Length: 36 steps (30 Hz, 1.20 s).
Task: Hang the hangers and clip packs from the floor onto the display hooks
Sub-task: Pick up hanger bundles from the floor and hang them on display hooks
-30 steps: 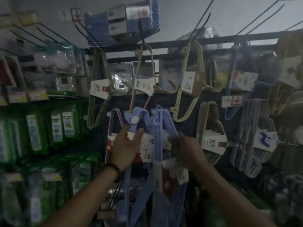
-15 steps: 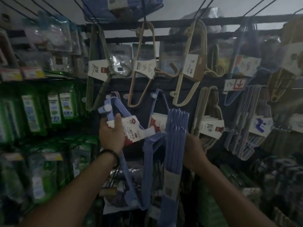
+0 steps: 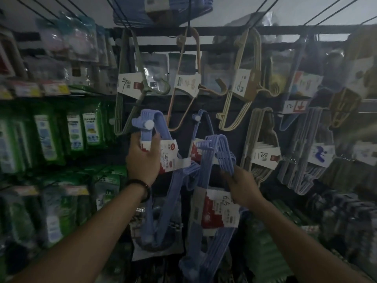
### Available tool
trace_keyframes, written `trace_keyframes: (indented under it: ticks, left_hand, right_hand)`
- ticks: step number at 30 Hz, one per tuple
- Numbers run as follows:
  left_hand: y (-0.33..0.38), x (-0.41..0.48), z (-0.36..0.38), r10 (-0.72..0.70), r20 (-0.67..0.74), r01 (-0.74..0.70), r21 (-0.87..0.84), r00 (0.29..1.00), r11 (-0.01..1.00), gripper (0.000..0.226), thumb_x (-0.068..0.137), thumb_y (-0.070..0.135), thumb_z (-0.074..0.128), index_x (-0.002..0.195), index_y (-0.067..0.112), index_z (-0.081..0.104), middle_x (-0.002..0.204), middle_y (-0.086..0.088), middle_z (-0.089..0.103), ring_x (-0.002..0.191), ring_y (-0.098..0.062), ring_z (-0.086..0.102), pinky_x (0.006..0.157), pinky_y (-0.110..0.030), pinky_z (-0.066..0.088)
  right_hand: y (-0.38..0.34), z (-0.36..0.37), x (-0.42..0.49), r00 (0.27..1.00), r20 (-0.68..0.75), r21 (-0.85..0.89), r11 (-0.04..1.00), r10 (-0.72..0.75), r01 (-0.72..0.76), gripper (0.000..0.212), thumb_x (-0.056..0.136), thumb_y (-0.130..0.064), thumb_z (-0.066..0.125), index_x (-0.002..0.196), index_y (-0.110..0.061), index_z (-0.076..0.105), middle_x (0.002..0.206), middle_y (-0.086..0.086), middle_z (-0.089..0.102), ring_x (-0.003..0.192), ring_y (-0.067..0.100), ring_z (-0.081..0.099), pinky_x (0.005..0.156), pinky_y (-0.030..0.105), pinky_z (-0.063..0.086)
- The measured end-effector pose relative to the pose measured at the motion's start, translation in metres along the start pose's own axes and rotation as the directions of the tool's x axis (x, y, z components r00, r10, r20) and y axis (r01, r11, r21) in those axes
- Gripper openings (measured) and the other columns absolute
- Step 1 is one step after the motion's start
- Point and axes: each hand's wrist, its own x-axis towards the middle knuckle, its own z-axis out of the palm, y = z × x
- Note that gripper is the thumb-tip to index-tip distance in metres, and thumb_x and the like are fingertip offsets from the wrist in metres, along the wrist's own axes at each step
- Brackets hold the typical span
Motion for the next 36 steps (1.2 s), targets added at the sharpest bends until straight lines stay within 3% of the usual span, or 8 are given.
trace_keyframes:
  ticks: [8, 12, 16, 19, 24, 31, 34, 36]
  left_hand:
    - [-0.003, 0.015, -0.024, 0.156, 0.326, -0.216, 0.159, 0.933, 0.963, 0.035, 0.097, 0.061, 0.060, 0.127, 0.043, 0.056, 0.092, 0.014, 0.072, 0.075, -0.005, 0.067, 0.061, -0.029, 0.053]
    - [-0.006, 0.026, -0.027, 0.173, 0.417, -0.281, 0.213, 0.892, 0.936, 0.036, 0.089, 0.075, 0.055, 0.121, 0.058, 0.052, 0.084, 0.026, 0.069, 0.069, 0.003, 0.066, 0.057, -0.026, 0.050]
    - [-0.002, 0.031, -0.022, 0.176, 0.469, -0.300, 0.204, 0.866, 0.932, 0.039, 0.075, 0.095, 0.045, 0.111, 0.080, 0.042, 0.088, 0.045, 0.063, 0.075, 0.014, 0.064, 0.059, -0.026, 0.056]
    - [-0.001, 0.032, -0.013, 0.177, 0.494, -0.292, 0.165, 0.851, 0.942, 0.039, 0.074, 0.097, 0.045, 0.109, 0.081, 0.045, 0.088, 0.042, 0.066, 0.073, 0.009, 0.067, 0.058, -0.028, 0.058]
    - [-0.001, 0.032, 0.010, 0.192, 0.507, -0.285, 0.112, 0.840, 0.952, 0.040, 0.083, 0.087, 0.052, 0.115, 0.066, 0.055, 0.087, 0.023, 0.074, 0.066, -0.001, 0.069, 0.053, -0.020, 0.051]
    - [0.003, 0.035, 0.037, 0.140, 0.457, -0.231, 0.150, 0.878, 0.961, 0.021, 0.095, 0.061, 0.061, 0.099, 0.080, 0.051, 0.088, 0.029, 0.070, 0.070, 0.003, 0.067, 0.052, -0.013, 0.046]
    - [0.001, 0.037, 0.051, 0.065, 0.447, -0.139, 0.134, 0.892, 0.981, 0.017, 0.095, 0.062, 0.061, 0.112, 0.063, 0.059, 0.073, 0.010, 0.071, 0.062, -0.003, 0.065, 0.050, -0.012, 0.043]
    - [-0.002, 0.037, 0.061, 0.021, 0.452, -0.091, 0.135, 0.892, 0.987, 0.033, 0.095, 0.064, 0.059, 0.125, 0.050, 0.058, 0.072, 0.007, 0.067, 0.064, -0.004, 0.063, 0.052, -0.013, 0.041]
  right_hand:
    - [-0.008, -0.014, 0.057, 0.997, -0.053, -0.336, 0.941, -0.051, 0.030, 0.027, 0.109, -0.042, 0.042, 0.114, -0.019, 0.054, 0.081, 0.006, 0.066, 0.067, 0.026, 0.062, 0.058, 0.042, 0.055]
    - [-0.013, -0.019, 0.082, 0.988, -0.133, -0.407, 0.913, -0.083, 0.022, 0.019, 0.107, -0.040, 0.046, 0.111, -0.021, 0.049, 0.077, -0.002, 0.059, 0.062, 0.022, 0.056, 0.052, 0.034, 0.042]
    - [-0.015, -0.018, 0.091, 0.958, -0.207, -0.536, 0.842, -0.200, 0.060, 0.021, 0.100, -0.036, 0.056, 0.109, -0.024, 0.042, 0.092, 0.003, 0.063, 0.072, 0.029, 0.065, 0.059, 0.039, 0.053]
    - [-0.014, -0.018, 0.108, 0.975, -0.182, -0.546, 0.838, -0.124, 0.005, 0.033, 0.094, -0.032, 0.064, 0.119, -0.022, 0.044, 0.095, 0.004, 0.063, 0.078, 0.027, 0.066, 0.063, 0.042, 0.057]
    - [-0.016, -0.005, 0.152, 0.988, -0.150, -0.514, 0.853, 0.019, -0.094, 0.008, 0.100, -0.022, 0.054, 0.107, -0.019, 0.051, 0.077, -0.001, 0.053, 0.068, 0.024, 0.058, 0.060, 0.040, 0.053]
    - [-0.006, 0.008, 0.194, 0.972, 0.090, -0.430, 0.889, 0.215, -0.157, 0.040, 0.108, -0.028, 0.048, 0.137, -0.001, 0.049, 0.135, 0.021, 0.056, 0.118, 0.037, 0.062, 0.095, 0.046, 0.055]
    - [-0.018, -0.005, 0.187, 0.999, -0.036, -0.453, 0.891, 0.011, -0.026, 0.045, 0.107, -0.048, 0.040, 0.124, -0.009, 0.054, 0.118, 0.016, 0.057, 0.103, 0.035, 0.062, 0.074, 0.041, 0.049]
    - [-0.031, -0.016, 0.170, 0.957, -0.165, -0.231, 0.953, -0.238, 0.197, 0.037, 0.097, -0.055, 0.044, 0.105, -0.020, 0.053, 0.093, 0.003, 0.059, 0.081, 0.023, 0.060, 0.060, 0.037, 0.042]
